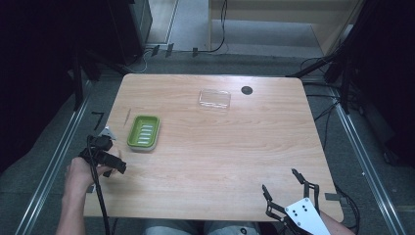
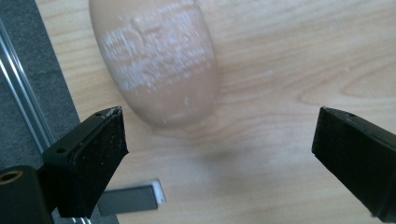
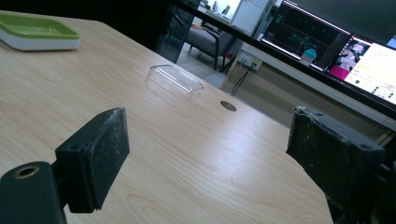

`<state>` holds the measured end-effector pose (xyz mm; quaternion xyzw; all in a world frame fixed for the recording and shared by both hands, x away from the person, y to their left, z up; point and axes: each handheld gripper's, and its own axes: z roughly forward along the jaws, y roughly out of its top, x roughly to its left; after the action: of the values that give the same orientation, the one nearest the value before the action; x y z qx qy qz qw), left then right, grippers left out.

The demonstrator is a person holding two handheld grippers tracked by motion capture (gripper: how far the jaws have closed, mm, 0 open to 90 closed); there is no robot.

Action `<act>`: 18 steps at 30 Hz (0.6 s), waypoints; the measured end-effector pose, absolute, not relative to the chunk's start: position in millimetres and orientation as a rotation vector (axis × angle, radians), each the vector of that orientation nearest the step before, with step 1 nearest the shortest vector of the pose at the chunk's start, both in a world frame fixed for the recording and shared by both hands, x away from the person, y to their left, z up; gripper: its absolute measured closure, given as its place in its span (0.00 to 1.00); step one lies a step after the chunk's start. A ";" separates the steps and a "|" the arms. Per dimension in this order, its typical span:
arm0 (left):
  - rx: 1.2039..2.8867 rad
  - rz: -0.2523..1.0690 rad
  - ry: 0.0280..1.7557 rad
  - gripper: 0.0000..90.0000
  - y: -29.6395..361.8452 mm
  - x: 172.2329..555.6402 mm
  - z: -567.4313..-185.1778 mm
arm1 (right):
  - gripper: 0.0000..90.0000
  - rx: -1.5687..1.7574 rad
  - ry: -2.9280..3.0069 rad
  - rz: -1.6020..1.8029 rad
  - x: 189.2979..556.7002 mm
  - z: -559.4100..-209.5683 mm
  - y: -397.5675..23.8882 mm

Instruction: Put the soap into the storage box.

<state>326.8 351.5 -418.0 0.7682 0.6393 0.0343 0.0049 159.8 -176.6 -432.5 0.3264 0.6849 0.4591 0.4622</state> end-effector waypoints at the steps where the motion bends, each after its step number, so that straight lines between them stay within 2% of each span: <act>1: 2.405 0.109 2.006 0.04 352.4 329.2 -419.3 | 0.15 0.808 1.684 1.130 159.5 -432.6 -176.8; 18: 2.338 0.102 2.119 0.02 362.4 358.1 -438.1 | 0.15 0.810 1.684 1.133 160.6 -432.6 -176.0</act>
<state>358.1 362.4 -438.1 0.7406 0.6711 0.0323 -0.0077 160.6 -176.0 -432.6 0.3291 0.6842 0.4604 0.4600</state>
